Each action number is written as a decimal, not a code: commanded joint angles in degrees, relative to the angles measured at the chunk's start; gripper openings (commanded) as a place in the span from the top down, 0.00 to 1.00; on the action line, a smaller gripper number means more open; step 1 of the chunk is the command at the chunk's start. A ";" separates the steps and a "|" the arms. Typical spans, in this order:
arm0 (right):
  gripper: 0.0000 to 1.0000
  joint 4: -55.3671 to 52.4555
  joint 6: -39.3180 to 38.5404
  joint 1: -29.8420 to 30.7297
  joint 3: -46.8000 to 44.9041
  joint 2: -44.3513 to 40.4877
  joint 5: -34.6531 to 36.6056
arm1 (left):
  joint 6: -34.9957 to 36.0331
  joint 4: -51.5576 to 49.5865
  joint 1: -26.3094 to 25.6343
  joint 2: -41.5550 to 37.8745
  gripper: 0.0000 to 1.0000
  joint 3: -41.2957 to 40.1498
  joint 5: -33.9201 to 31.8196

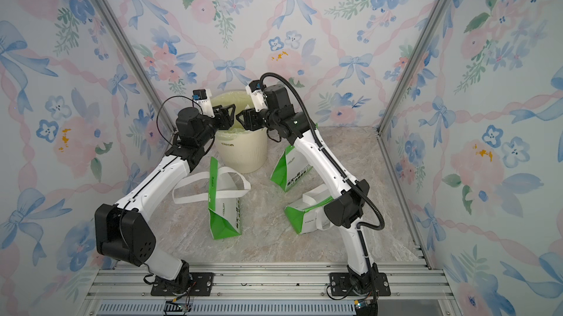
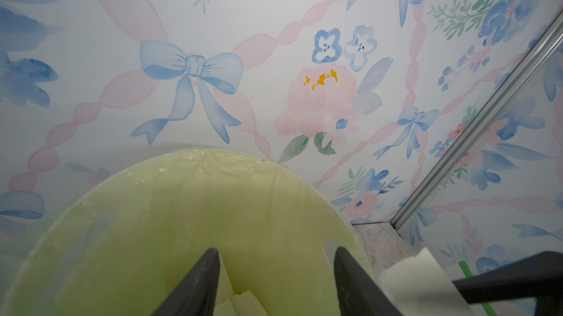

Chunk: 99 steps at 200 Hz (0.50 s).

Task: Shred takeout receipts and throw away
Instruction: Place the takeout receipt in the trash bin.

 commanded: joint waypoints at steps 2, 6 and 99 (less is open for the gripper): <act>0.39 3.43 5.70 -0.79 -0.15 0.93 -5.88 | 1.39 -0.74 0.76 -1.90 0.37 1.50 1.65; 0.39 3.60 5.73 -0.84 -0.17 0.93 -6.43 | 1.16 -0.88 1.02 -2.23 0.37 1.51 2.47; 0.40 16.25 30.65 -4.73 -3.16 2.26 -16.16 | -2.21 -1.63 2.61 -8.64 0.38 -3.39 17.61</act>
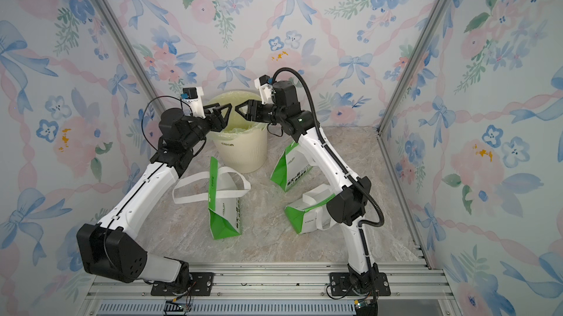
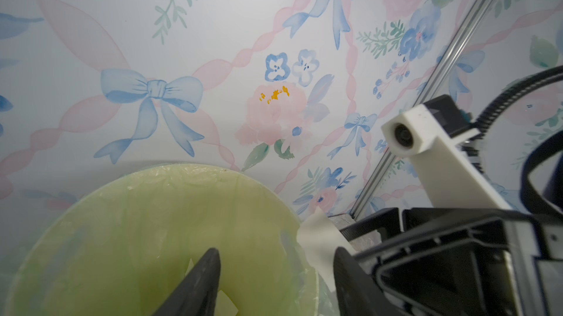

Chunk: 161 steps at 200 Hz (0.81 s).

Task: Shred takeout receipts and throw away
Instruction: Place the takeout receipt in the trash bin.

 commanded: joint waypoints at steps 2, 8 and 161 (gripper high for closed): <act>0.40 5.31 9.77 -0.49 0.09 1.85 -3.24 | -0.87 0.05 0.42 -0.27 0.38 -0.59 6.32; 0.41 5.33 10.90 -0.49 0.18 1.95 -3.08 | -0.39 0.08 0.15 -0.13 0.38 -0.53 7.37; 0.38 1.21 24.84 2.69 3.37 3.38 2.67 | 10.74 -3.20 -8.39 8.54 0.36 4.23 -17.65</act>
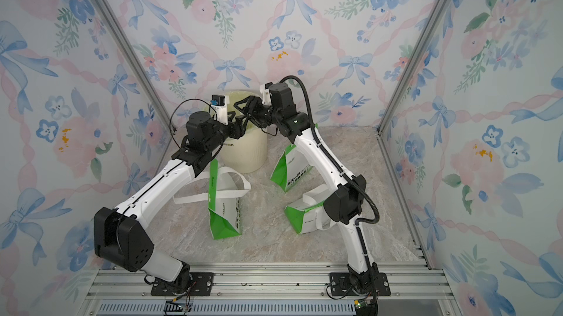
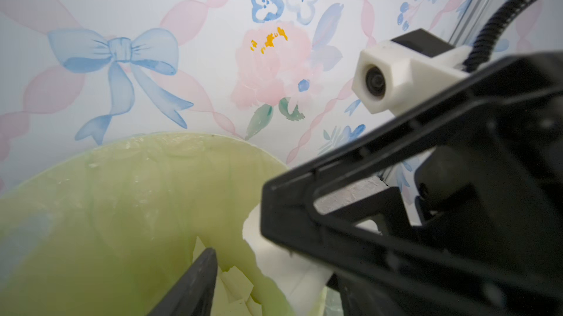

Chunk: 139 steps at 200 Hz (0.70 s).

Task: Shred takeout receipts and throw away
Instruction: Place the takeout receipt in the trash bin.

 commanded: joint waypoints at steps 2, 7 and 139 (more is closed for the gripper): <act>0.38 -0.26 0.36 1.02 2.03 0.94 -0.76 | 0.24 -0.44 0.00 1.80 0.37 2.53 -5.30; 0.38 -0.40 0.16 1.05 1.97 0.85 -0.87 | 0.23 -0.49 -0.02 2.15 0.37 2.87 -5.41; 0.37 -10.34 -15.76 -0.55 -1.55 -6.37 6.82 | -0.08 -0.93 2.13 5.36 0.47 5.74 -11.47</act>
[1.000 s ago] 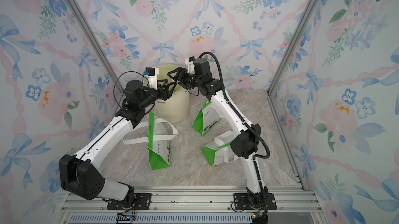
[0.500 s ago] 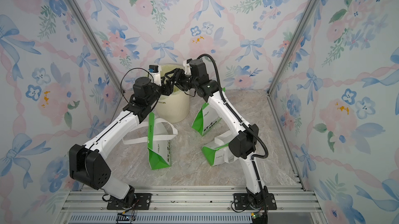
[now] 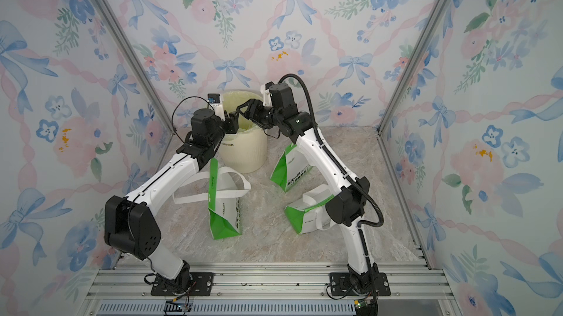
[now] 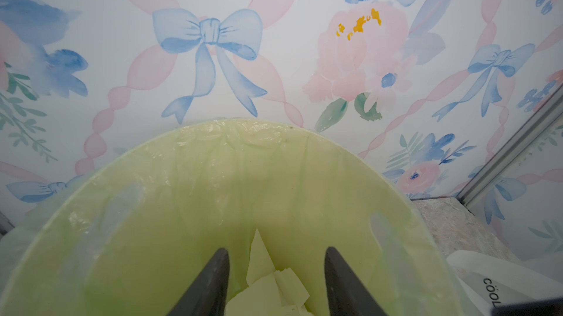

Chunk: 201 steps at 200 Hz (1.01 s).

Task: Shred takeout receipts and throw away
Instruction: Place the takeout receipt in the trash bin, then reset both arms

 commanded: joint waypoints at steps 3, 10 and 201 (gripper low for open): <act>0.37 -3.58 -5.30 -0.56 -0.33 -3.11 2.54 | 0.40 0.21 0.13 0.06 0.47 2.91 -0.48; 0.38 -3.71 -5.84 -0.65 -0.31 -3.20 2.78 | 0.47 0.17 0.10 -0.21 0.47 3.22 0.14; 0.25 0.14 -34.20 -38.95 -68.89 -48.31 35.50 | -10.14 0.00 21.86 -26.74 0.33 -35.35 -22.37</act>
